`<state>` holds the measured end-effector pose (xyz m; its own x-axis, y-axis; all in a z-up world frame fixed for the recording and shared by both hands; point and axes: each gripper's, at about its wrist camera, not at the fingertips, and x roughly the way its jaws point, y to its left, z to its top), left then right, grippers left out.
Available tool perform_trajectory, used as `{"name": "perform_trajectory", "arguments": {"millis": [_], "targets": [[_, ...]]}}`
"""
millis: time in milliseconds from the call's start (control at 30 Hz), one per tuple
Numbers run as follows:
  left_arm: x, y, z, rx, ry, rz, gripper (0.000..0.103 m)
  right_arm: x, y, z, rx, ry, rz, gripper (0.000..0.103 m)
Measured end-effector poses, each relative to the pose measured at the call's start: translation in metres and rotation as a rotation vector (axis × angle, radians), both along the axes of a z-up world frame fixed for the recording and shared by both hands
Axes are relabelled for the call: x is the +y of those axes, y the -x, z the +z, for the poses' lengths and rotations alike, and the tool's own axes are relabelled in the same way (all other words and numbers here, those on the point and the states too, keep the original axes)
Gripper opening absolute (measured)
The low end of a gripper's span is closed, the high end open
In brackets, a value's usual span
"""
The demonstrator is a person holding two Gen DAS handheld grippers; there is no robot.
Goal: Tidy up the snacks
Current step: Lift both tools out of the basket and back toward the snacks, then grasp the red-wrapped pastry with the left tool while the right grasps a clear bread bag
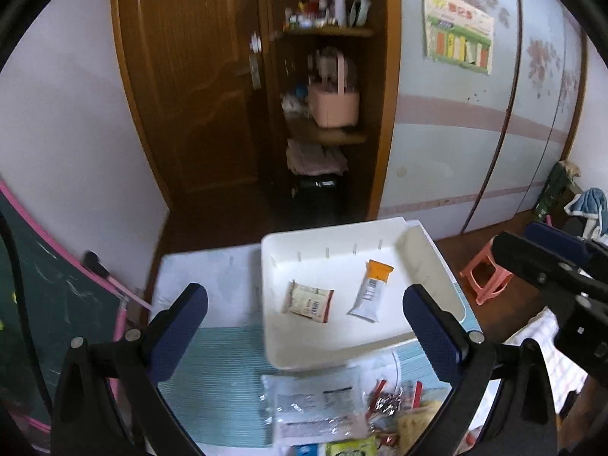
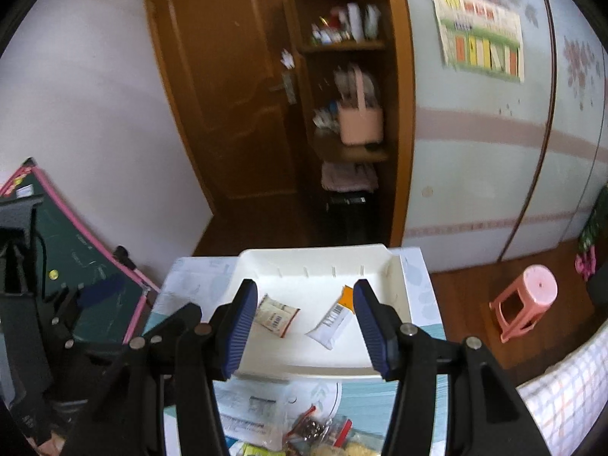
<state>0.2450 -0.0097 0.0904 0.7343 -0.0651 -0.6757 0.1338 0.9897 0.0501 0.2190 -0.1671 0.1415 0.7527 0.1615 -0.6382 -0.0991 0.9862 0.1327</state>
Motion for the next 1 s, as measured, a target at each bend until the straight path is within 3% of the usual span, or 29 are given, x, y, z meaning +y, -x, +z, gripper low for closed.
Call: {"name": "perform_trajectory", "arguments": {"millis": [267, 500, 700, 767, 833, 1000], "targets": [[0.014, 0.074, 0.037, -0.09, 0.001, -0.009, 0.102, 0.002, 0.084, 0.029, -0.128, -0.044, 0.096, 0.053], [0.024, 0.138, 0.04, -0.138, 0.012, -0.067, 0.102, -0.014, 0.143, 0.028, -0.185, -0.128, 0.122, 0.058], [0.037, 0.193, 0.009, -0.099, 0.035, -0.131, 0.102, -0.023, 0.177, 0.001, -0.148, -0.114, 0.106, 0.065], [0.04, 0.203, -0.005, -0.083, 0.042, -0.145, 0.102, -0.022, 0.192, -0.014, -0.162, -0.058, 0.091, 0.07], [0.044, 0.213, -0.027, -0.047, 0.055, -0.168, 0.102, -0.02, 0.204, -0.029, -0.171, -0.01, 0.073, 0.075], [0.05, 0.229, -0.084, 0.025, 0.067, -0.201, 0.102, -0.01, 0.22, -0.075, -0.129, 0.07, 0.059, 0.075]]}}
